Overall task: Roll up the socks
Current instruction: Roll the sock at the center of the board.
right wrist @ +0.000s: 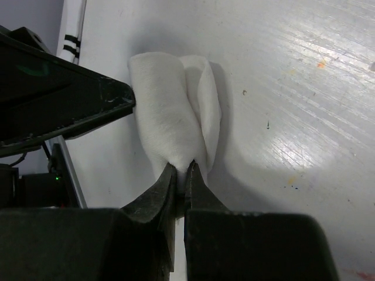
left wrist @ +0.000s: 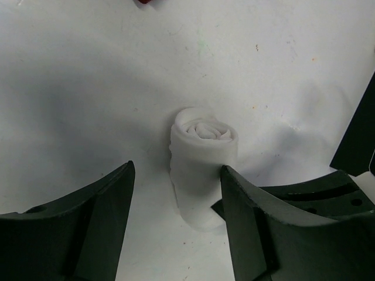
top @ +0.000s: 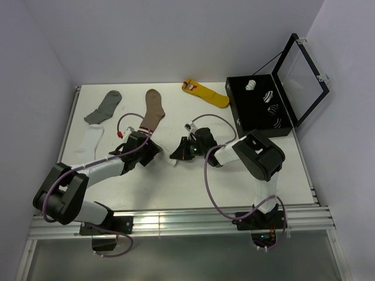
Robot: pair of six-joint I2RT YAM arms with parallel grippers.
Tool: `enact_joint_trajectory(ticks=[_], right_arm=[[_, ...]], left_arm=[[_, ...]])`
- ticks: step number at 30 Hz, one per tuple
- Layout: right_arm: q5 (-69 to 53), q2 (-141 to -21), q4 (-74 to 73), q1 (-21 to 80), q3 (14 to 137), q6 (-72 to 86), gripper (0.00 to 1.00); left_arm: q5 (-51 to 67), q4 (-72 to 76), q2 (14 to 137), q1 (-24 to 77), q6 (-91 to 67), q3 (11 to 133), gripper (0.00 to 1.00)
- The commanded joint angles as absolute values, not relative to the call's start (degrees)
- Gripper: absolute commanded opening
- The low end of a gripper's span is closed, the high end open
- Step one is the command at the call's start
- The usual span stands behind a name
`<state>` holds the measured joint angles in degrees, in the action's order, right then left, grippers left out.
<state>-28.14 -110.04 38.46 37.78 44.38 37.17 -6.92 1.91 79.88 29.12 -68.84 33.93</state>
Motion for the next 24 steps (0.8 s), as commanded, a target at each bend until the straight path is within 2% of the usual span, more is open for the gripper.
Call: enact_joint_trajectory(ticks=[1, 12, 24], right_arm=[[-30.58, -112.76, 33.75, 36.74, 44.56, 38.67, 0.00], [-33.66, -115.05, 30.68, 35.60, 47.37, 39.11, 0.00], [-34.19, -115.93, 29.00, 35.16, 48.69, 39.20, 0.00]], left_arm=[[-5.19, 7.29, 82.17, 29.36, -68.82, 34.36, 0.65], [-5.10, 13.18, 86.84, 29.36, -66.62, 33.49, 0.62], [-6.15, 26.89, 81.74, 29.36, -64.69, 25.58, 0.66]])
